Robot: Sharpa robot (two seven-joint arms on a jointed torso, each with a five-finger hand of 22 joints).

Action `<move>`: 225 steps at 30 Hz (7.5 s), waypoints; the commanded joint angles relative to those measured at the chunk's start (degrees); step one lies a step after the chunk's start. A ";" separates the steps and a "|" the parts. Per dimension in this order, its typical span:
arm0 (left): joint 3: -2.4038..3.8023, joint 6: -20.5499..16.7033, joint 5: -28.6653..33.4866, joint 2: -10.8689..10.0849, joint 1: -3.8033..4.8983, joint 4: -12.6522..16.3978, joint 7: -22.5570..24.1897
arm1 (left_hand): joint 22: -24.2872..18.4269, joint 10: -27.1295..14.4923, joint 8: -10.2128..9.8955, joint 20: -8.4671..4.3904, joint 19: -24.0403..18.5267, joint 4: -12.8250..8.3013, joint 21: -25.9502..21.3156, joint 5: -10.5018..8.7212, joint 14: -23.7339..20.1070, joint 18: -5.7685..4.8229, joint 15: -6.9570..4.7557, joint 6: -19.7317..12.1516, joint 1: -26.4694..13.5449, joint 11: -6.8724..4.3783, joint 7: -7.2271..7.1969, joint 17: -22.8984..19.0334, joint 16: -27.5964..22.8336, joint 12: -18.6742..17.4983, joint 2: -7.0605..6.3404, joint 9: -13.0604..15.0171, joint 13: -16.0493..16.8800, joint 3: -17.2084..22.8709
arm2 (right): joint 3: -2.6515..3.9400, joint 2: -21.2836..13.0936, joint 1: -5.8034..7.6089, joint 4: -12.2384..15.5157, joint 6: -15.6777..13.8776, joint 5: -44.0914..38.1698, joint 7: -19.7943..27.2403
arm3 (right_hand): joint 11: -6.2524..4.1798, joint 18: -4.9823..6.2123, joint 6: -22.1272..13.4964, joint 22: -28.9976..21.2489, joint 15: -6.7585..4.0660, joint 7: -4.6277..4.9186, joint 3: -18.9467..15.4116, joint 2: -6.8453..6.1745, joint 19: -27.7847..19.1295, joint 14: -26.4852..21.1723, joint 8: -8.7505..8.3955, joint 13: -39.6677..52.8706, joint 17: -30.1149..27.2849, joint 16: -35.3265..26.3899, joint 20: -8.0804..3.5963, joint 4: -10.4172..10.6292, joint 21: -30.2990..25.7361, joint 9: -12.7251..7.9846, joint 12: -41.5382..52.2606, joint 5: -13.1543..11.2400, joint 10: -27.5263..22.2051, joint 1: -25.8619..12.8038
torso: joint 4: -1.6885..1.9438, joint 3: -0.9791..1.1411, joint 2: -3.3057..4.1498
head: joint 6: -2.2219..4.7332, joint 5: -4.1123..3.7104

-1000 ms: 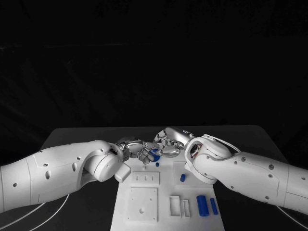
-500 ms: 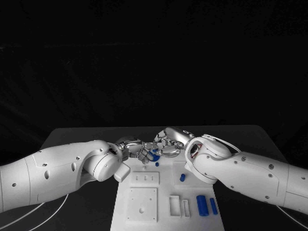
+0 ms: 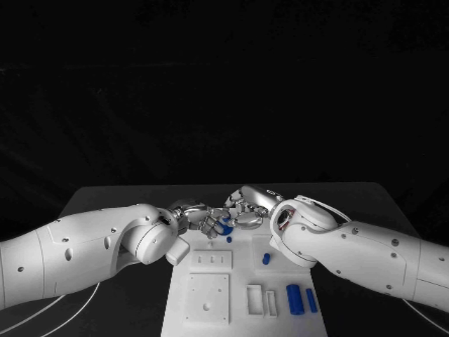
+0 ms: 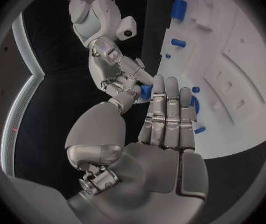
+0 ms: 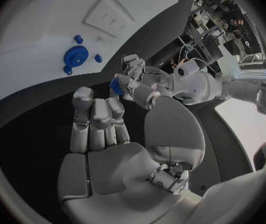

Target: Assemble the parts on the task board

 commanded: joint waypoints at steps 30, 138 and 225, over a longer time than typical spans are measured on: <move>0.11 1.56 -0.63 0.55 0.11 -0.06 -2.03 | -0.74 0.02 -0.13 -1.84 -0.37 1.25 1.18 -1.53 -0.33 -0.57 -0.07 0.97 -3.37 -0.13 -0.13 -0.81 1.17 -0.36 -3.42 0.23 0.47 -0.26 | -0.04 0.24 -0.11 0.10 1.13 -0.06 0.42 | -0.09 3.19 3.59 0.74 -0.46 1.90 0.23 0.58 0.02 0.07 0.97 0.08 0.09 -0.14 -0.56 -0.16 0.23 3.08 0.20 0.64 0.36 -0.31 | 0.01 0.01 0.01 | -0.06 0.03; -3.98 -10.81 -44.63 -4.15 -1.97 7.08 -10.94 | 2.04 7.60 -1.85 -12.04 14.57 -3.10 20.17 3.81 12.71 2.27 -11.70 11.27 -2.56 -7.19 -5.98 5.27 30.84 32.30 0.11 9.00 26.80 5.43 | -0.06 -9.85 -0.13 -7.22 -13.08 31.40 17.07 | 3.93 3.19 -8.21 -0.26 3.41 6.06 -19.96 -0.70 -6.15 -4.56 -5.61 -5.68 -1.93 -4.97 2.46 2.22 -4.78 1.29 -5.45 19.42 -9.38 -12.21 | -0.23 0.11 -0.04 | -2.88 0.65; -3.92 -4.18 -45.71 1.95 -6.32 -0.78 -14.27 | 2.80 4.86 -0.36 -11.81 15.75 -4.10 22.73 7.79 12.18 3.95 -12.90 14.59 -7.61 -8.33 -7.27 5.58 36.09 40.23 1.27 10.61 29.80 5.75 | -0.07 -10.21 -0.13 -6.55 -12.00 32.47 15.65 | 3.53 3.19 -6.48 0.51 3.02 5.63 -20.91 0.31 -5.58 -4.29 -4.93 -8.11 -2.58 -4.70 2.69 2.05 -5.14 1.17 -3.63 33.04 -9.62 -11.14 | -0.09 0.09 -0.10 | -4.53 -0.08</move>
